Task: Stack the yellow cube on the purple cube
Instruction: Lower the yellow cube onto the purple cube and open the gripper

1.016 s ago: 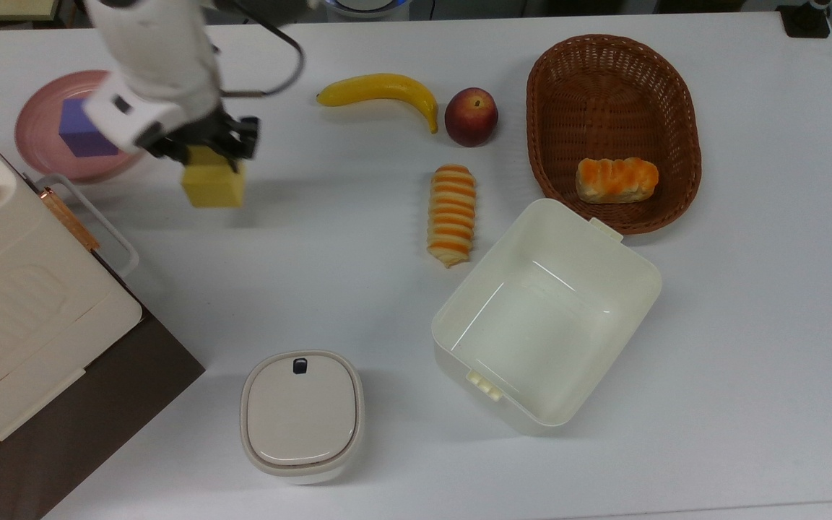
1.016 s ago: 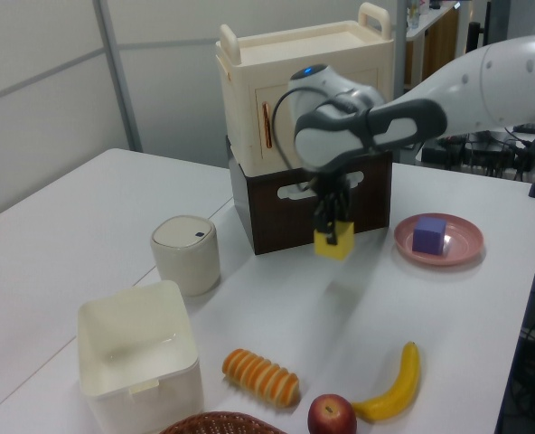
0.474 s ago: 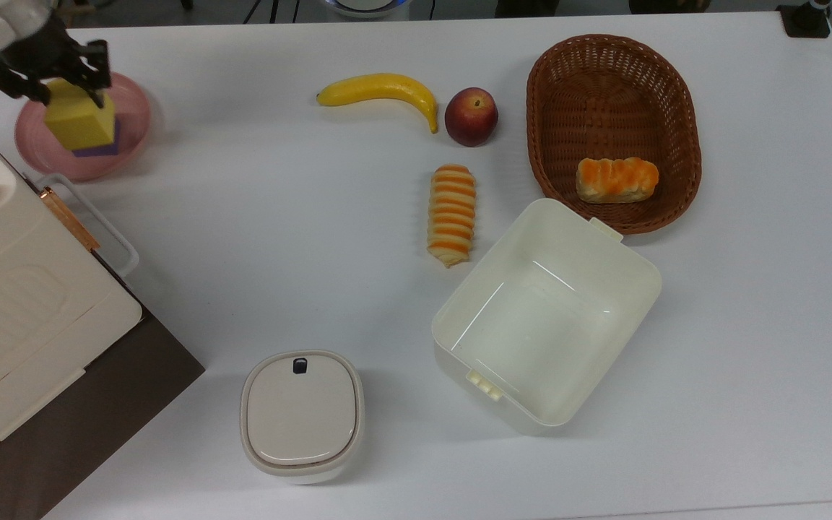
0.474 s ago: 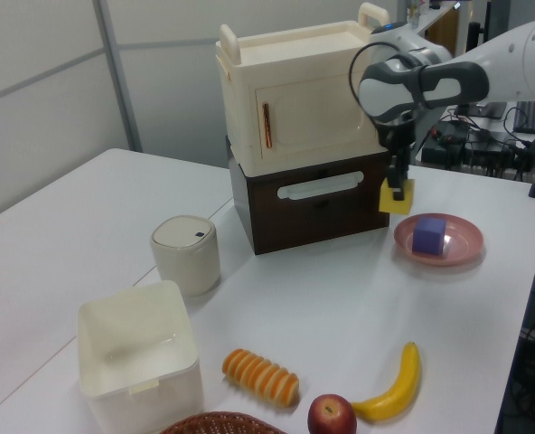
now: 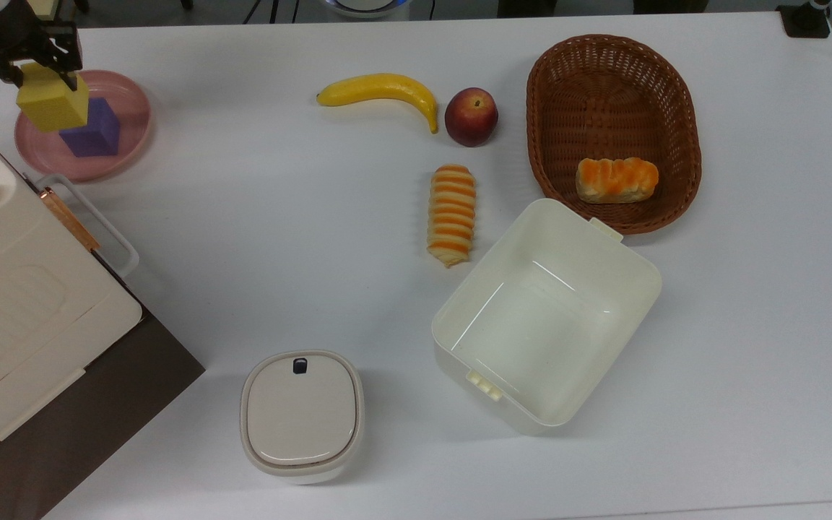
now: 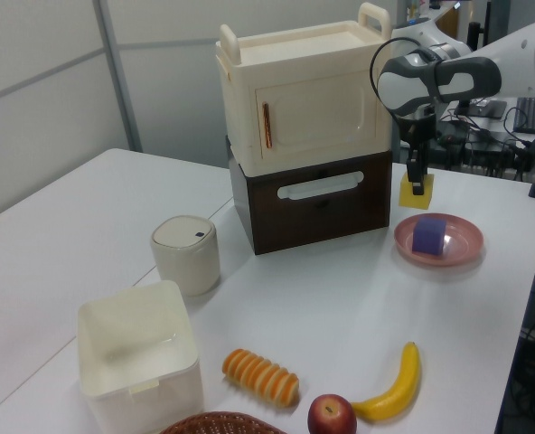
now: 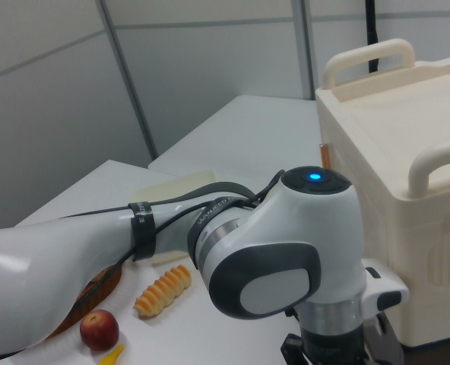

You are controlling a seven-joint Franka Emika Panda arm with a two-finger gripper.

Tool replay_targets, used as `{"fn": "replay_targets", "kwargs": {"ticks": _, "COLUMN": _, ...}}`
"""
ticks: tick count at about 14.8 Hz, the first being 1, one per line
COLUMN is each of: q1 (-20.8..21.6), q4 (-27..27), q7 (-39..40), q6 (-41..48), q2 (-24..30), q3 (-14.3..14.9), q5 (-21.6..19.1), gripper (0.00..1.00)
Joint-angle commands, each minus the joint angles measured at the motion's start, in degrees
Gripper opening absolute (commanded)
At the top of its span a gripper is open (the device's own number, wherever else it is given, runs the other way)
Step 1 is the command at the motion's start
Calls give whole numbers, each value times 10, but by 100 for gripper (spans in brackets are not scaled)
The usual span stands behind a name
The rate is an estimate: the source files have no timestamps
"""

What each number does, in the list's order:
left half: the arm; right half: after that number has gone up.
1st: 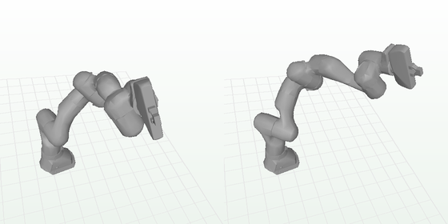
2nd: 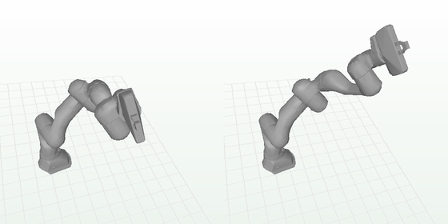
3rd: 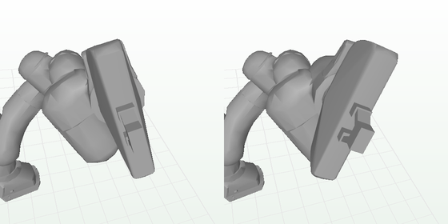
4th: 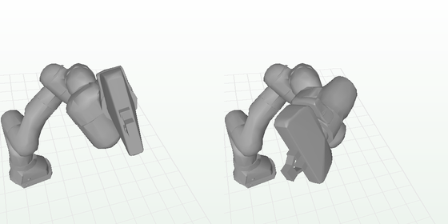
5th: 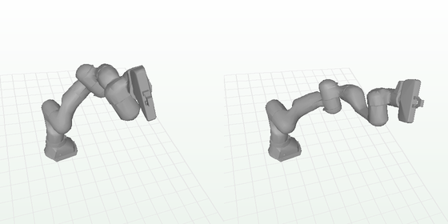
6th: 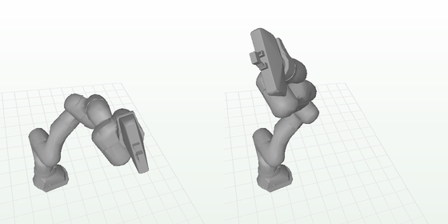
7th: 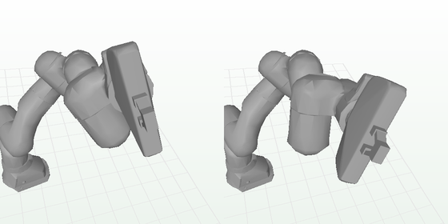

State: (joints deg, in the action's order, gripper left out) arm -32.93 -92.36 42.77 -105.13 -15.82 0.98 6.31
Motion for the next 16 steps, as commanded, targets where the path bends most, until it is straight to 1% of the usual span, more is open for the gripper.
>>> {"fn": "replay_targets", "kwargs": {"ticks": 1, "q1": -4, "q4": -15, "q7": 9, "q6": 7, "q2": 13, "q3": 0, "q5": 6, "gripper": 21}}
{"fn": "replay_targets", "kwargs": {"ticks": 4, "q1": -6, "q4": -26, "q7": 5, "q6": -9, "q2": 16, "q3": -1, "q5": 6, "gripper": 21}}
{"fn": "replay_targets", "kwargs": {"ticks": 7, "q1": -18, "q4": -100, "q7": 1, "q6": -83, "q2": 59, "q3": -1, "q5": 5, "gripper": 21}}
{"fn": "replay_targets", "kwargs": {"ticks": 9, "q1": -21, "q4": -133, "q7": 0, "q6": -113, "q2": 71, "q3": -1, "q5": 5, "gripper": 21}}
{"fn": "replay_targets", "kwargs": {"ticks": 16, "q1": -28, "q4": -142, "q7": -1, "q6": -115, "q2": 73, "q3": 1, "q5": 6, "gripper": 21}}
